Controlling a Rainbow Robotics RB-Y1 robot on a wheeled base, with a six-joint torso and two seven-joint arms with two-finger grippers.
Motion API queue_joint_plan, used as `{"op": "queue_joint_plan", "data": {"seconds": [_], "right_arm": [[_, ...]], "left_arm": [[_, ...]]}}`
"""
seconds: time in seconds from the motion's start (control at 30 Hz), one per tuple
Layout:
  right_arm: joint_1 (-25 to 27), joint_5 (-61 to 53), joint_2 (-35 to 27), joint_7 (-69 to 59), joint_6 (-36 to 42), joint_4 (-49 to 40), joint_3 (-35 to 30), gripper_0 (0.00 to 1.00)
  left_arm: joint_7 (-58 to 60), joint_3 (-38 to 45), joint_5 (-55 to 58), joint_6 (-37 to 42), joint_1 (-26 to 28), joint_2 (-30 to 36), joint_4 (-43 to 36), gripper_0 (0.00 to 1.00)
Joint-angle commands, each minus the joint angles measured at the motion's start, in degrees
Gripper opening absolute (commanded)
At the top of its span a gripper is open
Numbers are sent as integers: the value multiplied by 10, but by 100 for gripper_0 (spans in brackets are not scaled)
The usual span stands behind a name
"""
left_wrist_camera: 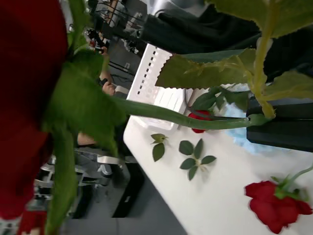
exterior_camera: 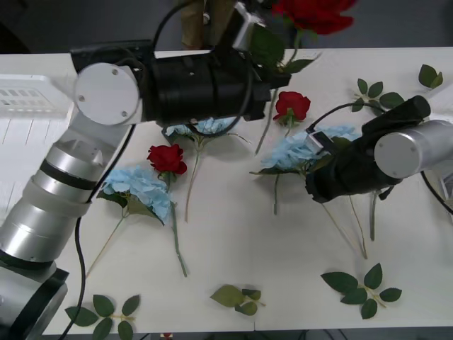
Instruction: Place the red flowers into the right box and the blue flowers into the left box. If a person shows an open palm, hand one flower to the person first, then continue sorting.
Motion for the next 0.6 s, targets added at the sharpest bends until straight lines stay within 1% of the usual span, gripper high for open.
{"op": "queue_joint_plan", "data": {"seconds": [0.03, 0.07, 0.1, 0.13, 0.17, 0.2, 0.23, 0.27, 0.3, 0.33, 0.4, 0.43, 0.6], "right_arm": [[-4, -20, 20, 29, 3, -1, -27, 17], [-4, -31, 19, 31, 5, -1, -33, 35], [-4, -46, 17, 35, 11, -2, -44, 61], [-3, -58, 15, 37, 16, -2, -54, 70], [-3, -76, 13, 42, 27, -2, -70, 85], [-3, -88, 11, 55, 37, -2, -84, 91], [-3, -95, 11, 63, 44, -1, -95, 93], [-2, -109, 11, 80, 67, -1, -127, 96], [-1, -113, 11, 86, 78, -1, -143, 96], [1, -118, 11, 101, 106, -1, -181, 96], [2, -116, 11, 114, 131, -1, -211, 96], [4, -107, 9, 128, 161, -1, -242, 96], [25, -106, -11, 176, 231, -1, -319, 95]], "left_arm": [[-4, -100, -32, -104, 4, -16, -5, 0], [-4, -110, -34, -117, 4, -16, -3, 0], [-4, -118, -34, -124, 4, -15, -1, 0], [-4, -120, -34, -122, 4, -14, 0, 0], [-5, -123, -33, -122, 4, -12, 0, 0], [-5, -125, -27, -122, 4, -9, 0, 0], [-4, -126, -22, -122, 4, -8, 0, 0], [-4, -129, -16, -122, 4, -6, 0, 0], [-5, -130, -17, -122, 4, -5, -1, 0], [-5, -130, -16, -122, 5, -3, -1, 0], [-5, -130, -16, -122, 5, -3, -1, 0], [-5, -130, -16, -122, 5, -3, 0, 0], [-3, -130, -16, -122, 5, -2, 0, 0]]}}
